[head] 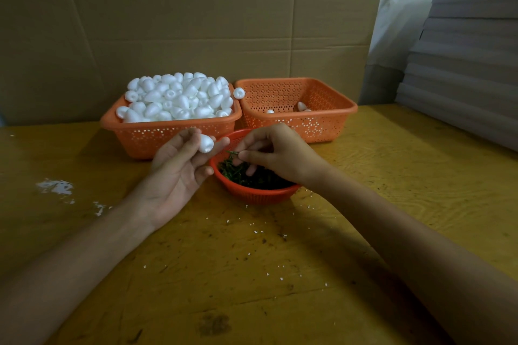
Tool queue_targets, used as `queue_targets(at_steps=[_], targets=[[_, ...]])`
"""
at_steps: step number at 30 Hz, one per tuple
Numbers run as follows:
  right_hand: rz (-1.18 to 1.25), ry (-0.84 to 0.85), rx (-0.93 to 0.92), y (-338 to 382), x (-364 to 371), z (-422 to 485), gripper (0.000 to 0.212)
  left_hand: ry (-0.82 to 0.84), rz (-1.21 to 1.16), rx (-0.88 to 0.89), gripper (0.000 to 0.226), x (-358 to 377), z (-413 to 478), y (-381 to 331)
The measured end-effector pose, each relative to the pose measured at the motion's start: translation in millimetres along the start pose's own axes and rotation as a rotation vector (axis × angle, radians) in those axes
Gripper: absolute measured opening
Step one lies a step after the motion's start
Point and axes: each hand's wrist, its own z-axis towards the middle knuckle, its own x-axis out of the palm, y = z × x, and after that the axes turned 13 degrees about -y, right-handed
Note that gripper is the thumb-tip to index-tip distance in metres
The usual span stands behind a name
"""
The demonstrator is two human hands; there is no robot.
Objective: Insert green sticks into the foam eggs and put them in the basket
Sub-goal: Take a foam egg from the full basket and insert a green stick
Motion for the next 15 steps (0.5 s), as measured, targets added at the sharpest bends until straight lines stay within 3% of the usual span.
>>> queue_targets(at_steps=[11, 15], targets=[[-0.031, -0.159, -0.09, 5.0, 2.8, -5.2, 0.007, -0.075, -0.054, 0.057, 0.037, -11.9, 7.0, 2.1], [-0.181, -0.286, -0.215, 4.7, 6.1, -9.0, 0.008, -0.166, 0.003, 0.121, 0.022, -10.1, 7.0, 1.9]])
